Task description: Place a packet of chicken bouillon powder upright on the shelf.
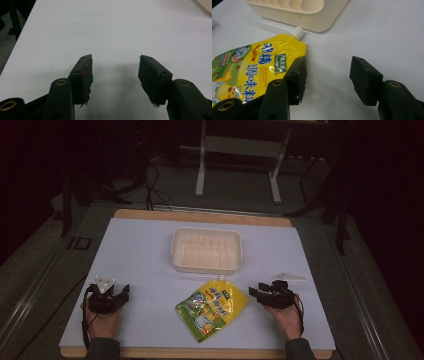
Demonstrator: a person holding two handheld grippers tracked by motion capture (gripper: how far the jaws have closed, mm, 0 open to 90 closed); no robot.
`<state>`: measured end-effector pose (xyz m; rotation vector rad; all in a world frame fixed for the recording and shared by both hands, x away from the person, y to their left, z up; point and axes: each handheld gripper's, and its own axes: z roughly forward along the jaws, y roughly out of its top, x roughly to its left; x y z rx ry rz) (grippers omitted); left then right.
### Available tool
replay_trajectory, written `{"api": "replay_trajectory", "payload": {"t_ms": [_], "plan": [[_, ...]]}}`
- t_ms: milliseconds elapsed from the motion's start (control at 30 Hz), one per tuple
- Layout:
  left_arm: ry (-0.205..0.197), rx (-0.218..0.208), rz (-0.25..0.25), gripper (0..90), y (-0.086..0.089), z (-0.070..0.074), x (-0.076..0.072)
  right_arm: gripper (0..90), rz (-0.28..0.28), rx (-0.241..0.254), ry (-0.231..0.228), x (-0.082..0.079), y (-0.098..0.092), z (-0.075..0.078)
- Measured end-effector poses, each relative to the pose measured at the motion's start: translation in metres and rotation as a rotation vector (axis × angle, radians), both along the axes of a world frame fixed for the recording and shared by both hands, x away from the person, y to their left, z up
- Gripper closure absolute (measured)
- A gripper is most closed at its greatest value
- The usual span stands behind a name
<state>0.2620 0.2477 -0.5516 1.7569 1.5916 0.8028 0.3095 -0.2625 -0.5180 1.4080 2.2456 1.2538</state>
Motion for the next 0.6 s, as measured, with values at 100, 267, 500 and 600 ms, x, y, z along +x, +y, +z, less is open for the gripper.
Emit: {"api": "replay_trajectory", "payload": {"t_ms": [100, 267, 500, 600], "plan": [[-0.002, -0.001, 0.005, 45.0, 0.000, 0.000, 0.000, 46.5, 0.016, 0.003, 0.009, 0.000, 0.006, 0.000], [-0.004, -0.006, 0.007, 45.0, 0.001, 0.000, 0.000, 45.5, 0.046, 0.009, 0.025, 0.000, 0.014, -0.003], [-0.003, -0.003, 0.006, 44.9, 0.001, 0.000, 0.000, 43.9, 0.099, 0.002, 0.055, 0.002, 0.031, -0.008], [-0.003, 0.001, 0.006, 44.9, 0.000, 0.000, -0.001, 43.7, 0.118, 0.007, 0.076, 0.004, 0.035, -0.011]]}}
